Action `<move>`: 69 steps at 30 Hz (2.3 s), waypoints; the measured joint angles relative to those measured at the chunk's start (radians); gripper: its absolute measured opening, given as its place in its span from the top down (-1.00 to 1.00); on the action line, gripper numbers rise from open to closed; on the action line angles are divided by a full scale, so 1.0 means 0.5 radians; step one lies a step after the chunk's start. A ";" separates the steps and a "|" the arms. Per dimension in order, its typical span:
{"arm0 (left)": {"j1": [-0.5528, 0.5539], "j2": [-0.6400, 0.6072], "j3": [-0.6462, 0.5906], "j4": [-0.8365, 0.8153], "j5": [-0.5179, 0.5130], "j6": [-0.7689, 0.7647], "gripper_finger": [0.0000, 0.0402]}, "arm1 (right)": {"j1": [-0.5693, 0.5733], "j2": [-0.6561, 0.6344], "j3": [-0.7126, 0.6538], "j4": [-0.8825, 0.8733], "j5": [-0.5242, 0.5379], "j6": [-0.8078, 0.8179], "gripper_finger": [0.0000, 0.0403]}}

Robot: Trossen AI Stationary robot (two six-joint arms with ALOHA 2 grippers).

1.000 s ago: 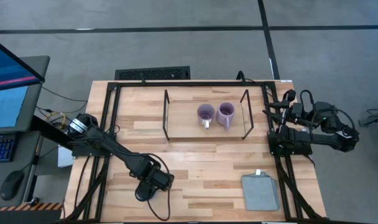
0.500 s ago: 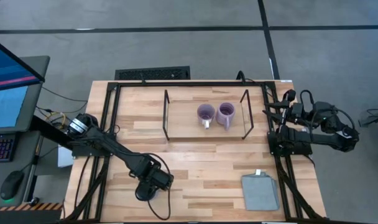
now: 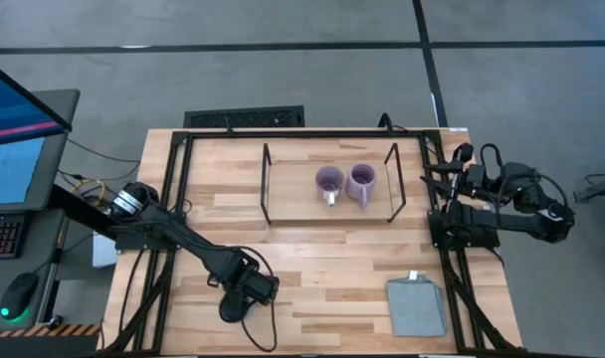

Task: Stack small to large cups/mugs on shelf
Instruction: Put the blue mug on the shelf

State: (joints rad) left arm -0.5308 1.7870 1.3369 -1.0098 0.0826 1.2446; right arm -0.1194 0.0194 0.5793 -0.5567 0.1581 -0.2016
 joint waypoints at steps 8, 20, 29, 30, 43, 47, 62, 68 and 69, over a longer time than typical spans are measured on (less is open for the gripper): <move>0.001 0.024 0.000 0.051 -0.002 -0.057 0.33 | 0.000 0.000 0.000 0.000 0.000 0.001 0.24; 0.002 0.025 0.000 0.030 -0.011 -0.364 0.38 | 0.000 0.000 -0.001 -0.001 0.000 0.002 0.24; 0.002 0.025 0.000 0.026 0.010 -0.338 0.63 | 0.000 0.000 0.000 -0.001 0.000 0.002 0.23; 0.002 0.025 0.000 0.026 0.011 -0.345 0.65 | 0.000 0.000 0.000 -0.001 0.000 0.001 0.23; 0.002 0.025 0.000 0.028 0.005 -0.535 0.66 | 0.000 0.000 0.000 -0.001 0.000 0.001 0.23; 0.002 0.025 0.000 0.029 0.004 -0.591 0.64 | 0.000 0.000 0.000 -0.001 0.000 0.001 0.24; 0.003 0.025 0.000 0.047 0.074 -0.610 0.64 | 0.000 0.000 0.000 -0.002 0.000 0.001 0.24; 0.003 0.025 0.001 0.050 0.075 -0.610 0.64 | 0.000 0.000 0.000 -0.002 0.000 0.001 0.23; 0.003 0.025 0.001 0.051 0.075 -0.610 0.64 | 0.000 0.000 0.000 -0.002 0.000 0.001 0.23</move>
State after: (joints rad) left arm -0.5293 1.7996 1.3372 -0.9845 0.1204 0.9394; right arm -0.1192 0.0195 0.5793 -0.5575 0.1581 -0.2012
